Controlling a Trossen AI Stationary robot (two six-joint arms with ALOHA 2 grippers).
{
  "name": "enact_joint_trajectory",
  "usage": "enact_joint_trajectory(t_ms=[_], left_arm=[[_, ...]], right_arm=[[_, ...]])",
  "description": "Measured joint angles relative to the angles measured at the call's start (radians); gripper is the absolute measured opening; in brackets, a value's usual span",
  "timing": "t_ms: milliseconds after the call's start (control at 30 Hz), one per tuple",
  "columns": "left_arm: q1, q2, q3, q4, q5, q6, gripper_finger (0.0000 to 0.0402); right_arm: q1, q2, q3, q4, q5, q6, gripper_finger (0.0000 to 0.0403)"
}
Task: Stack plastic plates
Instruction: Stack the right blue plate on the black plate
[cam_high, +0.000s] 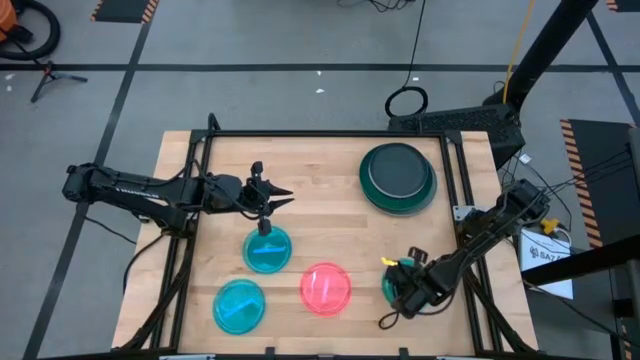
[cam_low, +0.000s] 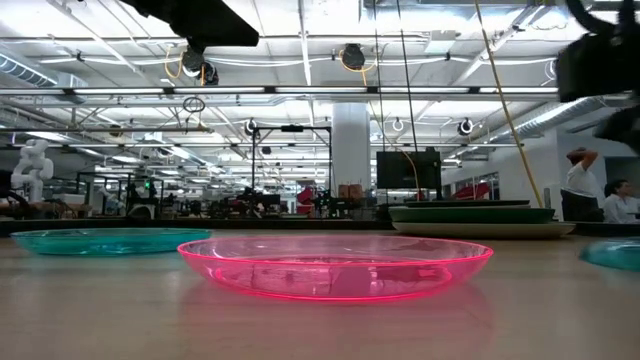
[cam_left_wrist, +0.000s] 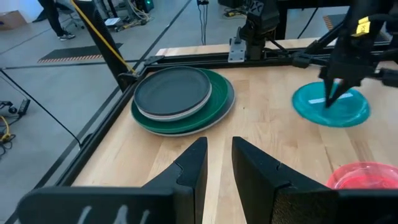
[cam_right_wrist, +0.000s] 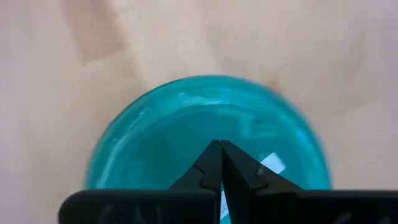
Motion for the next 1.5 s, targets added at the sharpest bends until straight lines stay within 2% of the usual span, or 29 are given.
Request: enact_joint_trajectory(t_ms=[200, 400, 533, 733, 900, 1033, 1233, 1500], left_arm=[[0.0, 0.0, 0.0, 0.001, 0.0, -0.001, 0.0081], [0.0, 0.0, 0.0, 0.001, 0.0, -0.019, 0.0081], [0.0, 0.0, 0.0, 0.001, 0.0, -0.036, 0.0081], [-0.006, 0.025, 0.0, 0.0, 0.0, -0.086, 0.0081], [-0.016, 0.065, 0.0, 0.01, 0.0, -0.107, 0.0081], [-0.024, 0.087, 0.0, 0.032, 0.0, -0.115, 0.0081], [-0.025, 0.099, 0.0, 0.054, 0.0, -0.123, 0.0081], [-0.025, 0.098, 0.0, 0.055, 0.0, -0.125, 0.0081]], right_arm=[[-0.067, -0.015, -0.001, -0.02, 0.191, -0.13, 0.0], [-0.09, -0.124, -0.001, -0.026, 0.22, -0.218, 0.0], [-0.079, -0.233, -0.001, -0.1, 0.231, -0.153, 0.0], [-0.029, -0.368, 0.0, -0.27, 0.082, 0.08, 0.0], [0.067, -0.384, 0.0, -0.268, -0.071, 0.153, 0.0], [0.15, -0.356, 0.0, -0.258, -0.174, 0.241, 0.0], [0.27, -0.267, 0.0, -0.188, -0.263, 0.297, 0.0], [0.34, -0.109, 0.0, -0.072, -0.265, 0.35, 0.0]])
